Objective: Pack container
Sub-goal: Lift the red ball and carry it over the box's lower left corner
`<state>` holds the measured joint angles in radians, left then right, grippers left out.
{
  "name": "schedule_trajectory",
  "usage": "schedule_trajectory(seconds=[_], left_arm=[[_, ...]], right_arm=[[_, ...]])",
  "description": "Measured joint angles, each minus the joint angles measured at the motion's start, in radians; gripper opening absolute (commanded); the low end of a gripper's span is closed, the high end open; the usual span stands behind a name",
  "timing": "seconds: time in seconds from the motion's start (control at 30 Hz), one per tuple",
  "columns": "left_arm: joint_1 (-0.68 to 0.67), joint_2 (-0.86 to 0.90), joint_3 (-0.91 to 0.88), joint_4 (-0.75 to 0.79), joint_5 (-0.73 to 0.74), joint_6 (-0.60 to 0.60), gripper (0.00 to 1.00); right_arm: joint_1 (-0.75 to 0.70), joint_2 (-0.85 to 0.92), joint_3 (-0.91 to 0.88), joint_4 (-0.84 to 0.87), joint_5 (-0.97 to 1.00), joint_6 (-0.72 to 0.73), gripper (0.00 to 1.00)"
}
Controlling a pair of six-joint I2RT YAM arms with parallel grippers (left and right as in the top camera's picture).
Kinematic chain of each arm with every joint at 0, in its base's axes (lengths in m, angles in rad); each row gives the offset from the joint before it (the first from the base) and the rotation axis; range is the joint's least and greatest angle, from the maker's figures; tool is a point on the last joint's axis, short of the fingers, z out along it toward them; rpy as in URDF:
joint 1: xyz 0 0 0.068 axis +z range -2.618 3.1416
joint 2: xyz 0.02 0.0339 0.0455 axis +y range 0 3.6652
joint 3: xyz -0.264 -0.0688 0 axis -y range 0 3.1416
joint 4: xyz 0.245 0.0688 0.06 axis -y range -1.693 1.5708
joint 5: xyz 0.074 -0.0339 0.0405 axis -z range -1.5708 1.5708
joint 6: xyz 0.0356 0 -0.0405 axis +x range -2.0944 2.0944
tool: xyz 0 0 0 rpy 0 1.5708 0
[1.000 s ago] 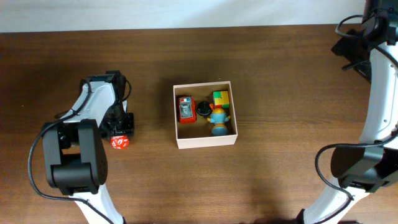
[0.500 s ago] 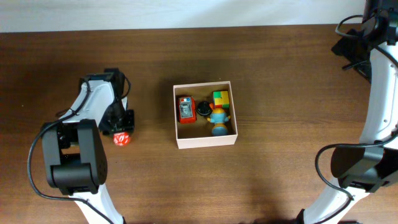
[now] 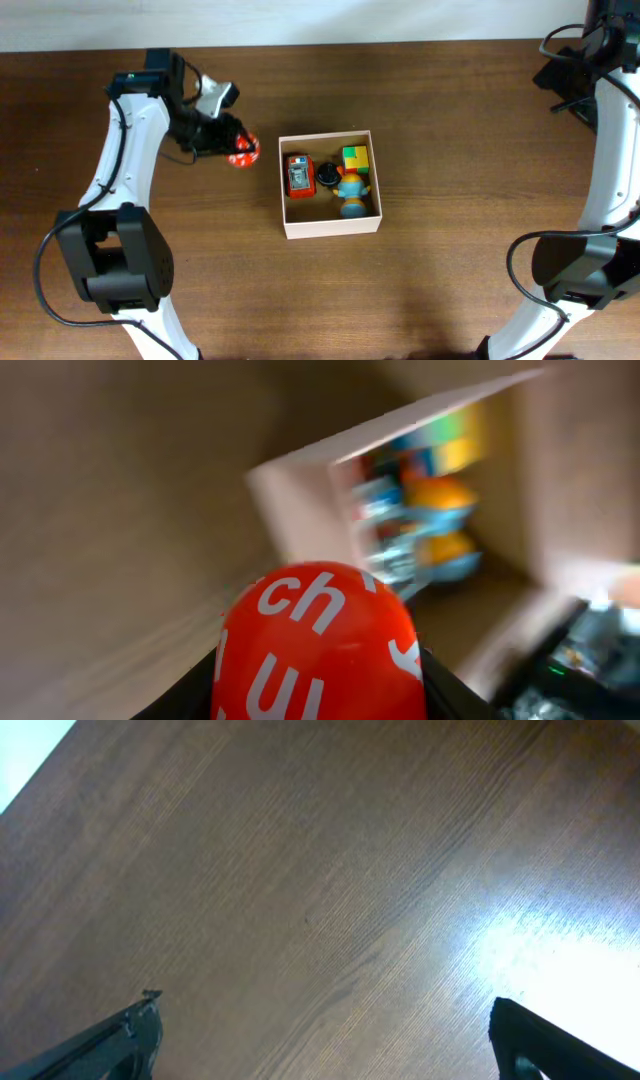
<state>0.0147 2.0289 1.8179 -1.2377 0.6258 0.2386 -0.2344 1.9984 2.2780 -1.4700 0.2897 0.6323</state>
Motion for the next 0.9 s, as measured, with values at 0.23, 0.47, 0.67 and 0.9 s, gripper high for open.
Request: schedule_trajectory(seconds=[0.23,0.47,0.67,0.9], left_arm=[[-0.014,-0.008,0.011,-0.061,0.242,0.172,0.46],[-0.123,-0.011,0.011,-0.158,0.282,0.377,0.45],[-0.247,-0.011,0.011,-0.159,0.165,0.433,0.45],[-0.389,-0.011,0.011,-0.188,-0.045,0.448,0.45]], right_arm=[[0.0,0.0,0.0,0.0,0.0,0.0,0.99],[0.0,0.0,0.0,0.0,0.0,0.0,0.99],[0.0,0.0,0.0,0.0,0.0,0.0,0.99],[0.0,0.0,0.0,0.0,0.0,0.0,0.99]])
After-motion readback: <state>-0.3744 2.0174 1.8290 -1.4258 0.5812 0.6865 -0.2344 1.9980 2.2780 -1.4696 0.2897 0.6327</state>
